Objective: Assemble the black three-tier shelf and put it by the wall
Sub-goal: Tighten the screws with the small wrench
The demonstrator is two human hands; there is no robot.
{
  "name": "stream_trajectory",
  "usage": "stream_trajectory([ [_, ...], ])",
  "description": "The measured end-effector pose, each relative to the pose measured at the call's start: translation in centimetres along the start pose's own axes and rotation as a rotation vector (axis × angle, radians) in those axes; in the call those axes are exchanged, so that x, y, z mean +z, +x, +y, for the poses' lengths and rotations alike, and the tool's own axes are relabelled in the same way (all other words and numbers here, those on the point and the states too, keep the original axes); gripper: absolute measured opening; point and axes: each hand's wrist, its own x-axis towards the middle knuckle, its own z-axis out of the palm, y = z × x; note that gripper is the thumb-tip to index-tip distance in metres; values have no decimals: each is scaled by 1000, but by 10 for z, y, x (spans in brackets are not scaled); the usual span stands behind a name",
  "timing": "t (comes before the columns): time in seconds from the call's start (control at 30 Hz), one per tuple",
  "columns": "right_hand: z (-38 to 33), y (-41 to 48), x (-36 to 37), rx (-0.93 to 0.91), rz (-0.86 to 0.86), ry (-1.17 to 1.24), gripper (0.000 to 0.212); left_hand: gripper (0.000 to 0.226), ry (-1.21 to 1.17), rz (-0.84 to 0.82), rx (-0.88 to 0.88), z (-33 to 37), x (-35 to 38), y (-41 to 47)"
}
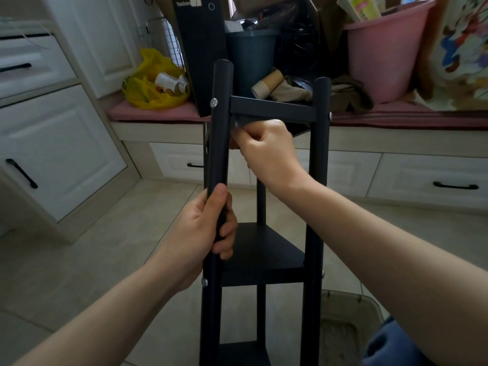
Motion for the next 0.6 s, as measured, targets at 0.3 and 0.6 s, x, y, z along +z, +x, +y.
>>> stream_trajectory([
  [0.3,-1,-1,1,-30,-8,12,31,52,26,-11,10,4,1,-3],
  [0.6,4,-6,7,-70,-2,13,23,54,15,-39,-5,3,0,-5],
])
